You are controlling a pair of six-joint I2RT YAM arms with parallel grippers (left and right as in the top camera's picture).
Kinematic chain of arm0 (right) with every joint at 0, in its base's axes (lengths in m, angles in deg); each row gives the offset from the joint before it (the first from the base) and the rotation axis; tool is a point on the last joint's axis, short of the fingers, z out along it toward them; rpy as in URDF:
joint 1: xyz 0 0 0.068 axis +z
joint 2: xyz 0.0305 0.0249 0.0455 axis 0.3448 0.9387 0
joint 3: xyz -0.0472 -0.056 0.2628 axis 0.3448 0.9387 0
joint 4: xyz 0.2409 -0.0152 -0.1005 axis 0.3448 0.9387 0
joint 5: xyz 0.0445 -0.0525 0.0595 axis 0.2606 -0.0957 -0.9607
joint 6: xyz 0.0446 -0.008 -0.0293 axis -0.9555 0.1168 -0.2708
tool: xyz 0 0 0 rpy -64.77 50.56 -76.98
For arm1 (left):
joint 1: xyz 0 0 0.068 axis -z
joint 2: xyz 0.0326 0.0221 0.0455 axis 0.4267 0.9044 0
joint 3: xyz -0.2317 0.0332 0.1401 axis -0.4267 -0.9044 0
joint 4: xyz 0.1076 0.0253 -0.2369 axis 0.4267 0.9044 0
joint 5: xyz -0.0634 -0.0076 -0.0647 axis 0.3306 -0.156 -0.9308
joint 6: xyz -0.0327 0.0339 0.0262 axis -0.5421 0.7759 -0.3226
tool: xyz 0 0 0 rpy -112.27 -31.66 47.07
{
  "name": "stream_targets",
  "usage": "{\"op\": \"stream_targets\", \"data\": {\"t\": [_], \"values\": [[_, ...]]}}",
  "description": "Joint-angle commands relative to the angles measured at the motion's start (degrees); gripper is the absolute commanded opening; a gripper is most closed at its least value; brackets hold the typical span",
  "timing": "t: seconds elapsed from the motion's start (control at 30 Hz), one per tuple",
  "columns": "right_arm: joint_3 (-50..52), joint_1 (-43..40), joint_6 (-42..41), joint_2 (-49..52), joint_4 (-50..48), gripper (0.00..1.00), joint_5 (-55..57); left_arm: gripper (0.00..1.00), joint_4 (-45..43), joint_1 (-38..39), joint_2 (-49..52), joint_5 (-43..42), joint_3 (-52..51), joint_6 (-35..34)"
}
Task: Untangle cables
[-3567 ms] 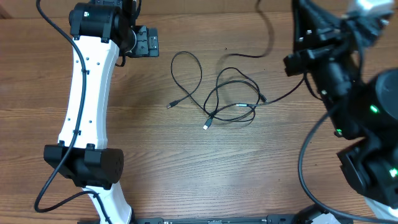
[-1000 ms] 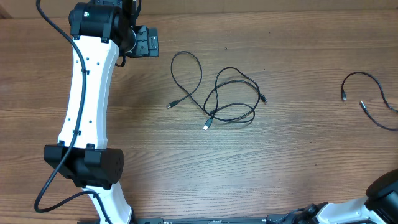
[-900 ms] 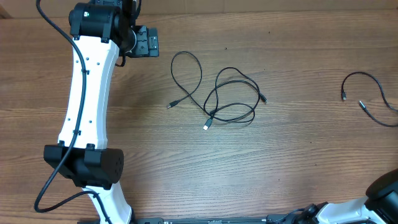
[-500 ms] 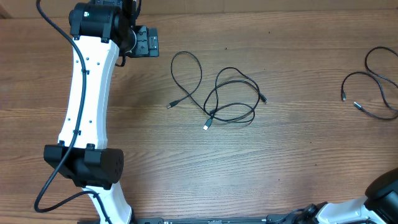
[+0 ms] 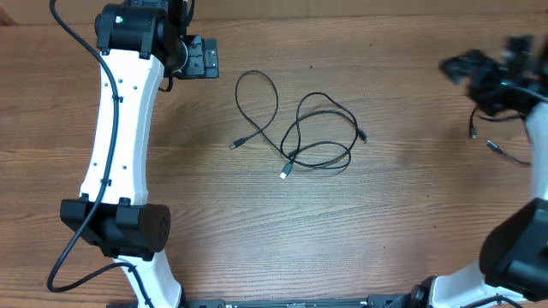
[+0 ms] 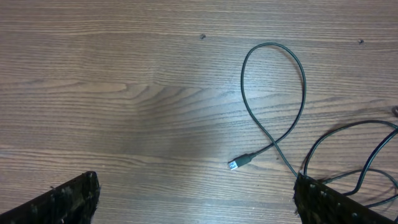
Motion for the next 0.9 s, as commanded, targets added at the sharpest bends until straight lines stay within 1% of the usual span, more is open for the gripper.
{"op": "stream_targets", "data": {"t": [0.0,0.2,0.4,0.53,0.67,0.87], "values": [[-0.04,7.06,0.2,1.25,0.15,1.0,-0.7,0.99,-0.04,0.11,0.35,-0.66,0.15,-0.37],[1.62,19.93,-0.22,4.31,-0.39,1.0,3.17,1.0,-0.04,0.11,0.35,-0.66,0.15,-0.37],[1.84,29.51,-0.24,6.54,-0.2,1.0,6.05,1.0,-0.04,0.11,0.37,-0.66,0.15,-0.37],[1.84,33.94,-0.44,6.71,1.18,1.0,9.81,1.0,-0.04,0.11,0.35,-0.66,0.15,-0.37],[1.84,37.57,-3.74,6.71,3.08,1.0,15.69,1.0,-0.04,0.11,0.35,-0.66,0.15,-0.37],[1.84,40.15,-3.65,6.71,2.71,1.0,15.67,1.0,-0.02,0.11,0.35,-0.66,0.15,-0.37]]}}
